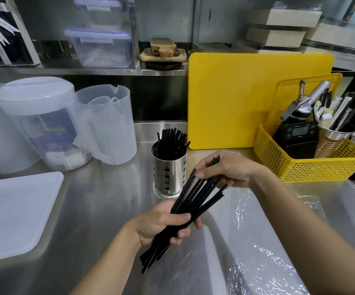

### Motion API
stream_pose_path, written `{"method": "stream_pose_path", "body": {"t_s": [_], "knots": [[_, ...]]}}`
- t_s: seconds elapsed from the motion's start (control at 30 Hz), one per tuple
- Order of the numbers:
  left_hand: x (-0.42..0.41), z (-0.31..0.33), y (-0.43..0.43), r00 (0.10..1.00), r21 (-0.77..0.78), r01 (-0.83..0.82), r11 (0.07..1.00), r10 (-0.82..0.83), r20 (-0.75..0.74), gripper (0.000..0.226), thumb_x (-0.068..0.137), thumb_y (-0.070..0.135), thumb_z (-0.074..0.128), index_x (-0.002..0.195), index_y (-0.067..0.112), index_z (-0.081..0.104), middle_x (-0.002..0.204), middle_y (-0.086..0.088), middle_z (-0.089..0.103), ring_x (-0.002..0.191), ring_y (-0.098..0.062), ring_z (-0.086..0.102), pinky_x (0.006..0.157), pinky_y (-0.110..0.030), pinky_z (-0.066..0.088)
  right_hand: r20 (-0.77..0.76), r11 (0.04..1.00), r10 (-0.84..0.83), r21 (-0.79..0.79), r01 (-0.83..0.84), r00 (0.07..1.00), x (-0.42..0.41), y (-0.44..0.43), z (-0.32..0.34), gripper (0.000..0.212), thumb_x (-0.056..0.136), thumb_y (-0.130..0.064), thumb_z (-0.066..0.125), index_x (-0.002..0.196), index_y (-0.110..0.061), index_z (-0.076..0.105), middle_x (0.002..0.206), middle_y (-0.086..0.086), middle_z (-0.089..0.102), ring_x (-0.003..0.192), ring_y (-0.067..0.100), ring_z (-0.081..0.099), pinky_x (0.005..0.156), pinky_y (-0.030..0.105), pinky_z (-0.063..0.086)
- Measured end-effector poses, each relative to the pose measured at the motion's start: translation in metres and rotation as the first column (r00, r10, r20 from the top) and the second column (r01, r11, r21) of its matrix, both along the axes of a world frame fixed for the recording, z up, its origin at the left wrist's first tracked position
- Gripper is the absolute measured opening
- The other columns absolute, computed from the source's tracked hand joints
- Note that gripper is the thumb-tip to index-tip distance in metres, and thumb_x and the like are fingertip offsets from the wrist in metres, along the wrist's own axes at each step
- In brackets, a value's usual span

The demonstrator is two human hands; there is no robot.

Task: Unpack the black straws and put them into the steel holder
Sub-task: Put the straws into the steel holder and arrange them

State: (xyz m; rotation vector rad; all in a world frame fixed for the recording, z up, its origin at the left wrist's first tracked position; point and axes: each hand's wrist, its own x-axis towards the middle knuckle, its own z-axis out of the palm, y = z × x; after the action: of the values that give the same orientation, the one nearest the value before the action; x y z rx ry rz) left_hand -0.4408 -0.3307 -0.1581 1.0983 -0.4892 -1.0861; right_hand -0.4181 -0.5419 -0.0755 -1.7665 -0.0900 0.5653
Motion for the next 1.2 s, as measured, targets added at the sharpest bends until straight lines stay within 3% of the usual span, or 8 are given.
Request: {"method": "stream_pose_path", "body": {"t_s": [0.13,0.33,0.47,0.63,0.8,0.97,1.1,1.2], "knots": [[-0.001,-0.001,0.0,1.0,0.017,0.022,1.0,-0.022,-0.003,0.051,0.086,0.014,0.06,0.125,-0.009,0.038,0.091,-0.006,0.062,0.059,-0.01,0.05,0.045,-0.019,0.042,-0.059,1.0,0.023,0.017,-0.022,0.998,0.0,0.001,-0.005,0.022,0.08,-0.003,0.066,0.098,0.01,0.064,0.047,-0.001,0.06,0.031,0.004,0.039,0.031,0.013,0.02],[0.001,0.0,-0.001,1.0,0.007,0.008,1.0,-0.008,-0.007,0.058,0.082,0.016,0.065,0.126,-0.01,0.036,0.091,-0.007,0.062,0.059,-0.011,0.051,0.046,-0.02,0.042,0.03,1.0,0.007,0.02,-0.008,1.0,0.002,0.005,-0.012,0.008,0.068,-0.012,0.074,0.072,-0.007,0.071,0.056,0.005,0.061,0.044,0.014,0.049,0.042,0.021,0.028],[0.004,-0.001,0.006,1.0,0.004,-0.007,1.0,0.007,-0.015,0.066,0.077,0.021,0.072,0.123,-0.011,0.037,0.091,-0.008,0.061,0.058,-0.01,0.051,0.044,-0.018,0.041,0.083,0.987,-0.104,0.132,0.093,0.991,0.004,-0.011,-0.001,0.005,0.083,-0.006,0.062,0.078,-0.004,0.064,0.043,-0.003,0.042,0.037,0.007,0.026,0.038,0.02,0.014],[0.004,-0.002,0.015,0.994,-0.033,-0.014,0.999,0.011,-0.108,0.062,0.078,0.02,0.071,0.127,-0.004,0.041,0.082,0.0,0.059,0.053,-0.006,0.046,0.042,-0.014,0.037,0.149,0.912,-0.337,0.298,0.283,0.93,0.008,-0.04,0.013,0.007,0.083,-0.007,0.054,0.078,-0.003,0.054,0.038,-0.004,0.04,0.032,0.004,0.021,0.04,0.017,0.008],[0.006,0.001,0.016,0.97,-0.03,-0.159,0.987,0.15,-0.192,0.035,0.084,0.018,0.06,0.116,0.004,0.054,0.073,0.002,0.05,0.048,-0.004,0.037,0.037,-0.013,0.031,0.184,0.693,-0.655,0.534,0.485,0.733,0.006,-0.06,0.018,0.019,0.092,-0.006,0.047,0.074,-0.009,0.052,0.041,-0.005,0.037,0.034,0.004,0.023,0.037,0.015,0.014],[0.006,0.024,-0.003,0.851,0.111,-0.509,0.853,0.519,-0.081,0.029,0.078,0.035,0.059,0.086,0.011,0.045,0.059,0.006,0.033,0.039,-0.003,0.024,0.032,-0.014,0.018,0.52,0.534,-0.805,0.423,0.732,0.287,0.003,-0.034,-0.005,0.017,0.091,-0.009,0.053,0.074,-0.015,0.054,0.046,-0.011,0.049,0.041,0.0,0.042,0.044,0.021,0.035],[0.014,0.039,-0.015,0.707,0.088,-0.703,0.706,0.707,-0.028,0.034,0.083,0.04,0.057,0.078,0.015,0.035,0.053,0.008,0.037,0.038,-0.004,0.028,0.032,-0.017,0.025,0.733,0.653,-0.636,0.346,0.674,0.241,-0.01,0.013,-0.029,0.008,0.086,-0.032,0.052,0.084,-0.025,0.056,0.063,-0.006,0.052,0.056,0.012,0.046,0.054,0.035,0.039],[0.02,0.058,-0.021,0.686,-0.023,-0.725,0.689,0.717,-0.122,0.034,0.091,0.036,0.048,0.092,0.002,0.054,0.07,-0.006,0.066,0.05,-0.015,0.062,0.042,-0.024,0.049,0.794,0.761,-0.537,0.312,0.569,0.284,-0.018,0.049,-0.035,0.002,0.085,-0.027,0.053,0.084,-0.029,0.055,0.064,-0.016,0.052,0.055,-0.003,0.049,0.052,0.009,0.035]]}}
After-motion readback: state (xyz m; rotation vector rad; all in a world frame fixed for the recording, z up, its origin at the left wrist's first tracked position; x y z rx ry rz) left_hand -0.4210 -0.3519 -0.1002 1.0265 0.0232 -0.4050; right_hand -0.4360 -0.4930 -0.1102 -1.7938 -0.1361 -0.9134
